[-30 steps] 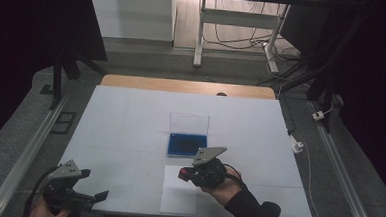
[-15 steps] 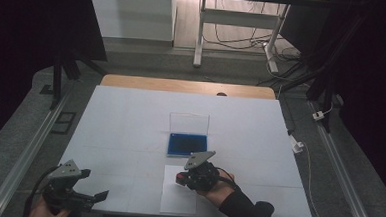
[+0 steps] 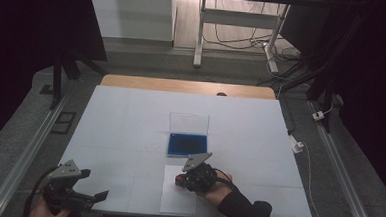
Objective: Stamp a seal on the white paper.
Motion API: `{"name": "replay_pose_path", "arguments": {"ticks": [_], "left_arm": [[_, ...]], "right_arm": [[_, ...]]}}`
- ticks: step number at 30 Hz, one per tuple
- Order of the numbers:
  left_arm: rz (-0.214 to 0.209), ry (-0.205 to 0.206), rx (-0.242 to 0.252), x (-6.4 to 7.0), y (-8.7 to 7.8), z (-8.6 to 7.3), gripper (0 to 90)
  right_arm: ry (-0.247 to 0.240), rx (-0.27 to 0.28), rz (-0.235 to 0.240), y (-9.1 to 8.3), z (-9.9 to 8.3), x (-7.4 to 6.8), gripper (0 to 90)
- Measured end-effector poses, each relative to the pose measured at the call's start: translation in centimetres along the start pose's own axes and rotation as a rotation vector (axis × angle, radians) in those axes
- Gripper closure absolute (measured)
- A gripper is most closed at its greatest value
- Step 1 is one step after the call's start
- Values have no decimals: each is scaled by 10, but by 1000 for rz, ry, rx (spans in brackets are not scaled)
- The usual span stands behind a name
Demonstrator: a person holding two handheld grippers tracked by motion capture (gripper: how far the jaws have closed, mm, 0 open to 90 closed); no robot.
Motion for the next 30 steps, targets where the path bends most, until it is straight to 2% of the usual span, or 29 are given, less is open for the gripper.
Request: {"name": "replay_pose_path", "arguments": {"ticks": [3, 9, 16, 18, 22, 25, 29, 30], "left_arm": [[0, 0, 0, 0, 0, 0, 19], [0, -1, -3, 0, 0, 0, 19], [0, -2, -5, 0, 1, 0, 20], [0, -2, -6, 0, 1, 0, 20], [1, -2, -6, 0, 1, 0, 20], [1, -2, -7, 0, 1, 0, 21], [-2, -3, -8, 0, 1, 0, 22], [-2, -3, -9, 0, 1, 0, 22]], "right_arm": [[14, -1, 6, 0, -1, 0, 810], [-9, -12, -5, 1, -1, -1, 812], [-47, -26, -69, 1, 0, -9, 813], [-34, -20, -63, 1, 0, -9, 814], [1, -5, -6, 1, -2, -1, 814], [22, 4, 17, 2, -3, 1, 814], [-35, -19, -41, 1, -1, -5, 814], [-35, -19, -57, 1, -1, -8, 814]]}}
Point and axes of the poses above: each handheld gripper's, and its own axes: y roughly forward along the jaws, z roughly out of its top, x roughly to its right, the point moved 3 cm from there along y, roughly forward along the jaws, and after that the axes turned 10 degrees about -x, right-handed, at the moved point
